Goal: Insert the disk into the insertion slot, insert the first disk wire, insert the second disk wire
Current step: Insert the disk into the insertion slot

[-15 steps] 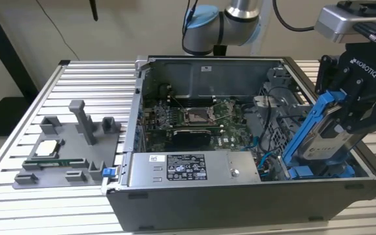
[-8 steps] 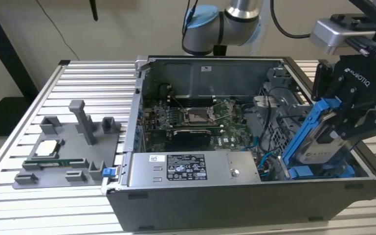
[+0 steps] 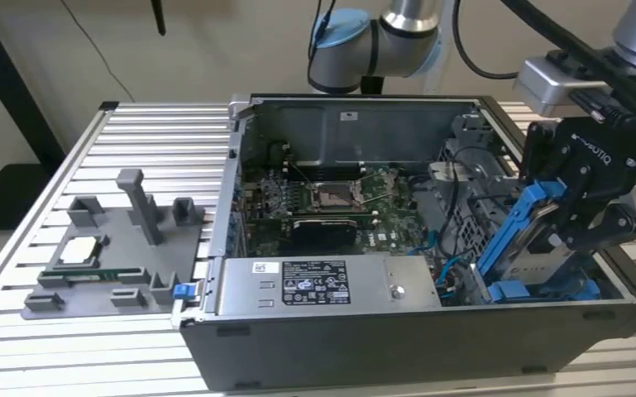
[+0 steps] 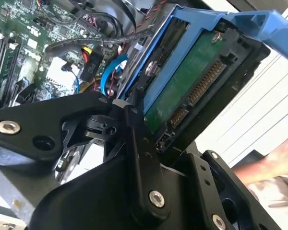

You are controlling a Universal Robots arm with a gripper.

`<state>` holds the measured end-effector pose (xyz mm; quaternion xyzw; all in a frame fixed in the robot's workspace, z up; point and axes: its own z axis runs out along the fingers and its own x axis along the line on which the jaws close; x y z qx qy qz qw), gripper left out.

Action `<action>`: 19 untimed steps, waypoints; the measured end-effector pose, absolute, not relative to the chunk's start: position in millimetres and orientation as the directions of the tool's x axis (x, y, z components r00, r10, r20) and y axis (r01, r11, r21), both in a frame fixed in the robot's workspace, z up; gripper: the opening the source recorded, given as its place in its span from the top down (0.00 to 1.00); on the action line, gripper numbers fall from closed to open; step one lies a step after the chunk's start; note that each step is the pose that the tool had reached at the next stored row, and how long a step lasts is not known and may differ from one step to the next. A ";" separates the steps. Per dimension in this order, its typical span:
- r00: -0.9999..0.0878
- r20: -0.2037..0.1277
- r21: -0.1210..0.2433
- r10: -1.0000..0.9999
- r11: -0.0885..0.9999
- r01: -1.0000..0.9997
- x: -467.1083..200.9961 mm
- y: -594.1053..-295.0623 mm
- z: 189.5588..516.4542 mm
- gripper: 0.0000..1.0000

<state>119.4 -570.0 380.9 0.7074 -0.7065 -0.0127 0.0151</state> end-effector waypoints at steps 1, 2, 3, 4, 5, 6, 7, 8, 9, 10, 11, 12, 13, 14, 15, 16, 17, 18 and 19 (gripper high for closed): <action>0.001 0.003 0.039 -1.000 -0.001 -0.999 119.4 -570.0 379.2 1.00; 0.002 0.003 0.039 -1.000 -0.002 -0.999 119.4 -570.0 377.3 1.00; 0.002 0.003 0.039 -1.000 -0.002 -0.999 119.4 -570.0 375.5 1.00; 0.002 0.003 0.039 -1.000 -0.002 -0.999 119.5 -570.0 373.7 1.00; 0.002 0.003 0.040 -1.000 -0.002 -0.999 119.4 -570.0 373.1 1.00; 0.002 0.003 0.040 -1.000 -0.002 -0.999 119.4 -570.0 373.1 1.00; 0.002 0.003 0.040 -1.000 -0.002 -0.999 119.4 -570.0 373.1 1.00; 0.002 0.004 0.040 -1.000 -0.002 -0.999 119.4 -570.0 373.2 0.00; 0.002 0.003 0.040 -1.000 -0.002 -0.999 119.4 -570.0 373.2 0.00; 0.002 0.003 0.040 -1.000 -0.002 -0.999 119.4 -570.0 374.2 0.00; 0.002 0.003 0.040 -1.000 -0.002 -0.999 119.3 -570.0 377.5 0.00; 0.002 0.003 0.040 -1.000 -0.002 -0.999 119.4 -570.0 381.0 0.00; 0.002 0.002 0.041 -1.000 -0.002 -0.999 119.4 -570.0 384.6 0.00; 0.002 0.002 0.040 -1.000 -0.002 -0.999 119.4 -569.7 387.8 0.00; 0.002 0.002 0.040 -1.000 -0.002 -0.999 119.4 -568.7 390.4 0.00; 0.002 0.001 0.040 -1.000 -0.002 -0.999 119.4 -567.4 392.3 0.00; 0.002 0.000 0.040 -1.000 -0.002 -0.999 119.4 -565.6 393.6 0.00; 0.002 0.001 0.040 -1.000 -0.002 -0.999 119.3 -563.5 394.5 0.00; 0.002 0.000 0.040 -1.000 -0.002 -0.999 119.3 -560.9 394.6 0.00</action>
